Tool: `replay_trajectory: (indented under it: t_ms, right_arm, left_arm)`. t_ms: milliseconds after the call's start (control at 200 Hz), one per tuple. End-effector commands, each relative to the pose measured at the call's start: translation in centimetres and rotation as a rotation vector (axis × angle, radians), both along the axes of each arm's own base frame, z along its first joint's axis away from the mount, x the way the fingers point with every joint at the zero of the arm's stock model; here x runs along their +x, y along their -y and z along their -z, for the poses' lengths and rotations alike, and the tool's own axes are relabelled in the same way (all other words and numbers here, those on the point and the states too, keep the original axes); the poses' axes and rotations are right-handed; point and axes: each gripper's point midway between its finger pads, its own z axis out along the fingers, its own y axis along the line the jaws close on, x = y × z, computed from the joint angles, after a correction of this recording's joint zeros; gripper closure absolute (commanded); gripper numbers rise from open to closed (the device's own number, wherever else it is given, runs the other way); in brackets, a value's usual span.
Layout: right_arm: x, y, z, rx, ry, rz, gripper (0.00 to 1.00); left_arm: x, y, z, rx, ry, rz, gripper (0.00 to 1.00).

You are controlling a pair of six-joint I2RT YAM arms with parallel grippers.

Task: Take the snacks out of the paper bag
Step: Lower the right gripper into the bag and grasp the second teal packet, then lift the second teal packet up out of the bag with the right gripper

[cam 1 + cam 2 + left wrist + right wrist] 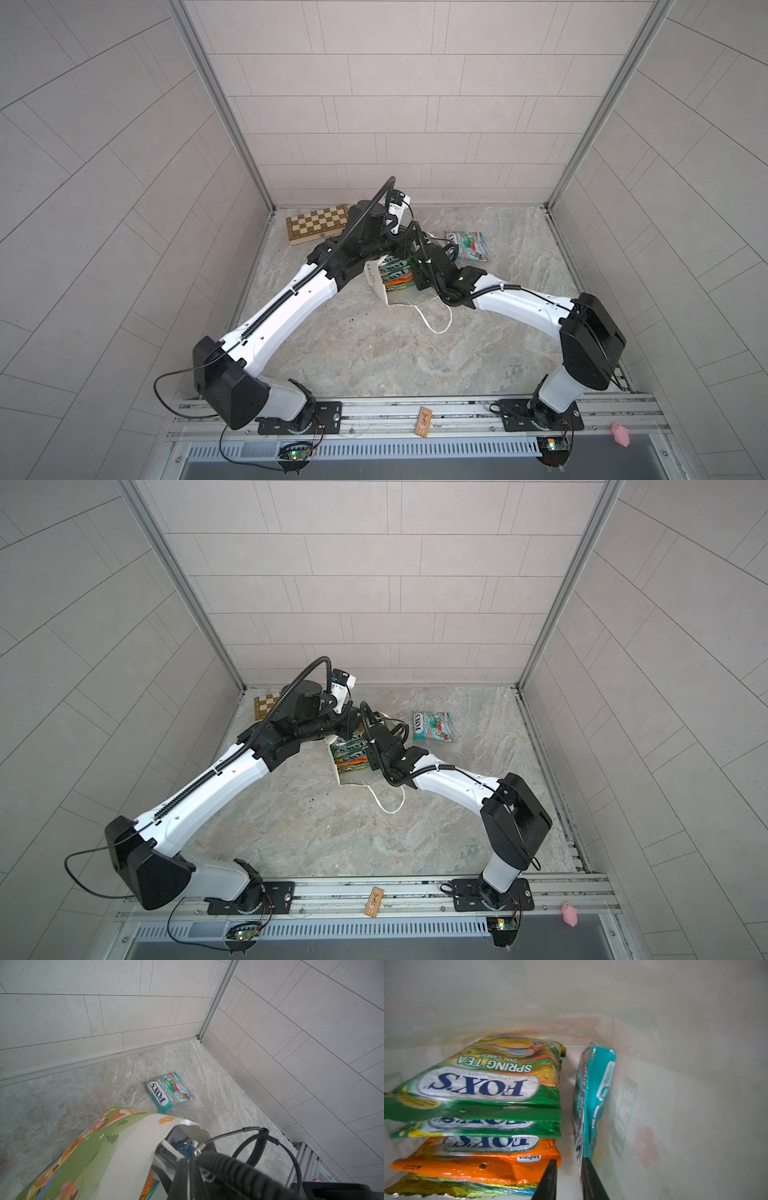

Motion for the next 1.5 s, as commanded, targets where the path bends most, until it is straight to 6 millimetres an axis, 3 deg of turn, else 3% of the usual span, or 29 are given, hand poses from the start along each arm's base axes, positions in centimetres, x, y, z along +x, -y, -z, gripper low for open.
replay_trajectory:
  t_ms: [0, 145, 455, 761, 836, 916, 1036, 1141, 1491]
  right_arm:
    - [1.1, 0.8, 0.4, -0.036, 0.029, 0.077, 0.73]
    - [1.7, 0.9, 1.1, -0.059, 0.035, 0.099, 0.69]
    - [2.8, 0.8, 2.6, -0.1, 0.024, 0.133, 0.51]
    - [4.0, 0.8, 5.1, -0.1, -0.033, 0.153, 0.48]
    - [4.3, 0.8, 5.7, -0.103, -0.053, 0.153, 0.51]
    - [4.4, 0.8, 5.8, -0.105, -0.059, 0.155, 0.61]
    - [4.5, 0.6, 5.2, -0.094, -0.054, 0.14, 0.85]
    - [4.3, 0.5, 4.2, -0.088, -0.041, 0.124, 1.0]
    - [2.9, 0.8, 0.1, -0.026, 0.014, 0.059, 1.0]
  left_arm:
    - [-1.1, 0.4, -2.7, -0.062, 0.055, 0.042, 1.0]
    - [-1.1, 0.4, -2.6, -0.061, 0.054, 0.045, 1.0]
    - [-1.3, 0.5, -2.8, -0.064, 0.059, 0.053, 1.0]
    - [-1.3, 0.4, -2.8, -0.062, 0.062, 0.053, 1.0]
    - [-1.3, 0.3, -2.9, -0.06, 0.065, 0.051, 1.0]
    - [-1.3, 0.2, -2.9, -0.057, 0.07, 0.048, 1.0]
    - [-1.2, 0.1, -2.9, -0.053, 0.073, 0.037, 1.0]
    - [-1.0, -0.1, -2.7, -0.046, 0.073, 0.022, 1.0]
    - [-0.4, -0.7, -2.3, -0.026, 0.074, -0.023, 1.0]
